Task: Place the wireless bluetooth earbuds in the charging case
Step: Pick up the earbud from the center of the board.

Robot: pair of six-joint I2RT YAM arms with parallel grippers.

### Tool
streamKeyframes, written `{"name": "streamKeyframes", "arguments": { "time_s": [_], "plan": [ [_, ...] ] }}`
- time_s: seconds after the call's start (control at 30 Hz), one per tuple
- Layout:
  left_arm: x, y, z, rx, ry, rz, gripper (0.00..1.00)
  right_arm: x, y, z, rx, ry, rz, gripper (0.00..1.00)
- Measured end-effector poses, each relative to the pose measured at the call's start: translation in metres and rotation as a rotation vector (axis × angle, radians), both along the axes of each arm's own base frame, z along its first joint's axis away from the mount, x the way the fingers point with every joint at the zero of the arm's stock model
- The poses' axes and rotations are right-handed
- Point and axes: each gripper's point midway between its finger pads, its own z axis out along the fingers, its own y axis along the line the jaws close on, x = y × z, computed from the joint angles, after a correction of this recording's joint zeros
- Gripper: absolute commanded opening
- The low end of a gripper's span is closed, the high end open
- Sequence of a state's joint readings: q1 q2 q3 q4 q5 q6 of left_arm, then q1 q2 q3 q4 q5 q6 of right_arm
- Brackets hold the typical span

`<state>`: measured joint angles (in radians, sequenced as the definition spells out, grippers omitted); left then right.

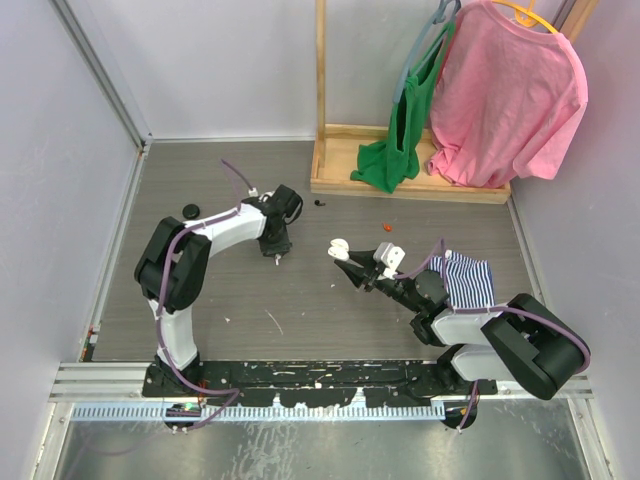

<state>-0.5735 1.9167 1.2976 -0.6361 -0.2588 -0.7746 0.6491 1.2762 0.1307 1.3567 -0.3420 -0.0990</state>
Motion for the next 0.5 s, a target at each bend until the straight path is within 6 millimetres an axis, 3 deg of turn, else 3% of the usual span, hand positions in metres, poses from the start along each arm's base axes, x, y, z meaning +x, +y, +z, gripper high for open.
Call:
{"name": "streamKeyframes", "arguments": {
  "time_s": [0.5],
  "plan": [
    [-0.0049, 0.0024, 0.0012, -0.023, -0.011, 0.001, 0.14, -0.0001, 0.0000, 0.0000, 0.000, 0.000, 0.000, 0.07]
  ]
}}
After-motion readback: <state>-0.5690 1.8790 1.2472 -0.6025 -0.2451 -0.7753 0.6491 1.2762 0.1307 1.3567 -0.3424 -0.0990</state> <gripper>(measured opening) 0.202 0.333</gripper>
